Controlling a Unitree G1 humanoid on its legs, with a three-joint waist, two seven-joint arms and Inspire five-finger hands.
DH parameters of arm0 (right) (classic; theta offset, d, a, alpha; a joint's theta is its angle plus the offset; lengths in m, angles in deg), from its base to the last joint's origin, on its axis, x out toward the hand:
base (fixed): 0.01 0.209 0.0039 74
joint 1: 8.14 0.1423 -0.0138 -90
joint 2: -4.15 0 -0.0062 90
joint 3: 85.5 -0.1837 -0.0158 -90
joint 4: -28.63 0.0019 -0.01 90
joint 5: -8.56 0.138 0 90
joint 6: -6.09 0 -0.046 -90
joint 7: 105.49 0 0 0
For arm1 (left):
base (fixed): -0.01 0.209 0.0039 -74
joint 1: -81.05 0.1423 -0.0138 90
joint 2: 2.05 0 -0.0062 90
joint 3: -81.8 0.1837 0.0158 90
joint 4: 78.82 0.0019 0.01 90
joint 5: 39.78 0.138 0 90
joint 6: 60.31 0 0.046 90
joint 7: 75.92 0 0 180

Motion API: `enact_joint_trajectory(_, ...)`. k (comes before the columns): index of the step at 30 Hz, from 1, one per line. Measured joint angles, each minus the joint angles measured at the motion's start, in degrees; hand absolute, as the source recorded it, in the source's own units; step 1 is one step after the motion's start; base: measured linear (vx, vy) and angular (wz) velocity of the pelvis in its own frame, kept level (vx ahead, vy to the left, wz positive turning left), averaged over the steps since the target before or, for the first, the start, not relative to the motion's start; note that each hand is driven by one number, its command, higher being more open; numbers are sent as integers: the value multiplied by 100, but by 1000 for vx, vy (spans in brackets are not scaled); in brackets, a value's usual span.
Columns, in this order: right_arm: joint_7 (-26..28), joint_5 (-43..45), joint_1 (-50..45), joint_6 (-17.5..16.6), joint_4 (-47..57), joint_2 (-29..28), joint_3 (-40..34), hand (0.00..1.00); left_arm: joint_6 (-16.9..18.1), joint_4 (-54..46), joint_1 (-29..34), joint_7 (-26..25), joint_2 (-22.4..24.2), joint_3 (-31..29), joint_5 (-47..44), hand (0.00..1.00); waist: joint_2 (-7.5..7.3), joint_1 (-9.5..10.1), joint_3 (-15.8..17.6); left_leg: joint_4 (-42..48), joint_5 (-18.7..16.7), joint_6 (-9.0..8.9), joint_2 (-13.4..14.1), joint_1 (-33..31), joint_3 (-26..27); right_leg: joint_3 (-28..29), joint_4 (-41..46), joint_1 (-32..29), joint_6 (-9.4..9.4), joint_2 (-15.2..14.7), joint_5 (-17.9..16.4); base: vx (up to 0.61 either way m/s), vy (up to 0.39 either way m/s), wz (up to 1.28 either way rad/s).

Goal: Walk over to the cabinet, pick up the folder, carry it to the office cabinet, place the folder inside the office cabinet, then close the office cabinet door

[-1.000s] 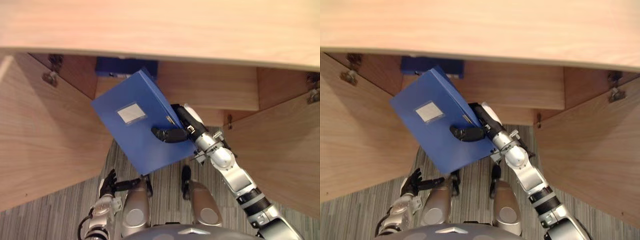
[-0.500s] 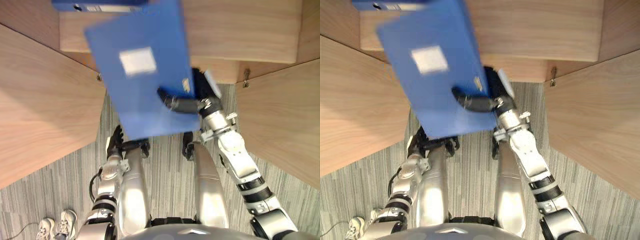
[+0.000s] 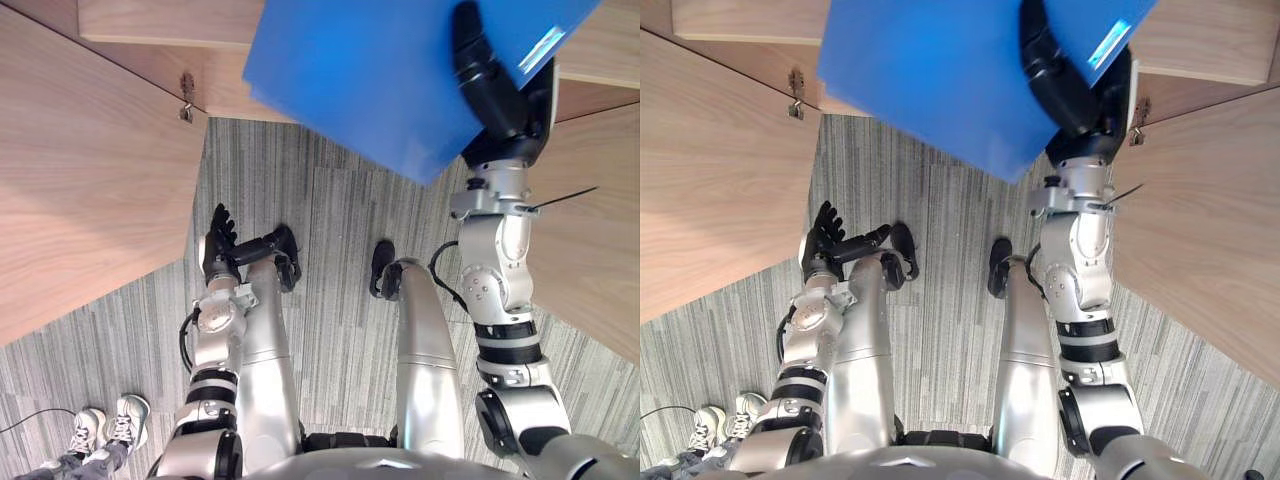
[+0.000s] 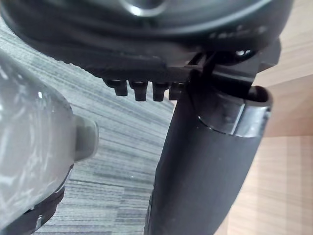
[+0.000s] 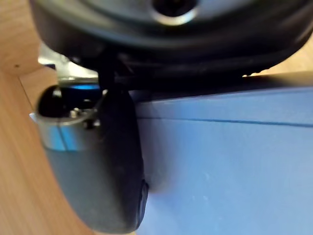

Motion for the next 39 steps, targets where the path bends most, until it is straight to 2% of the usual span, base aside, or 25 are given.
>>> enact_joint_trajectory(7, -168, 1095, 844, -299, -506, 4, -346, 0, 19, -105, -35, -47, 5, -109, -1, 100, 0, 5, 0, 161, -21, 7, 44, -189, -2, 34, 149, -203, 8, 23, -5, -51, 66, -3)
enact_joint_trajectory(18, -653, 2319, 2431, -406, -1727, 88, -567, 0, 22, -105, -154, -213, 9, -163, -243, 100, 0, 28, -1, 153, -15, 11, 48, -387, -42, -10, 124, -366, 8, 29, -5, -4, 92, 1)
enact_joint_trajectory(30, -1201, 2823, 3440, -534, -2601, 167, -1067, 0, 67, -83, -165, -281, 23, 68, -449, 100, 27, 76, -15, -66, 122, -17, -128, -455, -97, -112, 87, -423, -19, -132, -34, -10, 89, 9)
enact_joint_trajectory(36, -1568, 3031, 3837, -778, -2813, 242, -1534, 0, 72, -77, -167, -364, 44, 218, -456, 100, 59, 113, -35, -257, 247, -29, -252, -490, -165, -213, 19, -430, -42, -235, -45, -19, 74, 13)
enact_joint_trajectory(37, -1602, 3045, 3859, -809, -2813, 262, -1565, 100, 73, -76, -168, -375, 44, 249, -461, 100, 65, 115, -38, -289, 267, -38, -273, -495, -178, -231, 5, -430, -44, -254, -46, -14, 76, 20)
enact_joint_trajectory(39, -1771, 3203, 3991, -989, -2813, 289, -1680, 100, 81, -72, -168, -406, 67, 264, -498, 100, 78, 128, -48, -360, 306, -50, -298, -510, -204, -268, -45, -430, -47, -269, -44, -8, 68, 11)
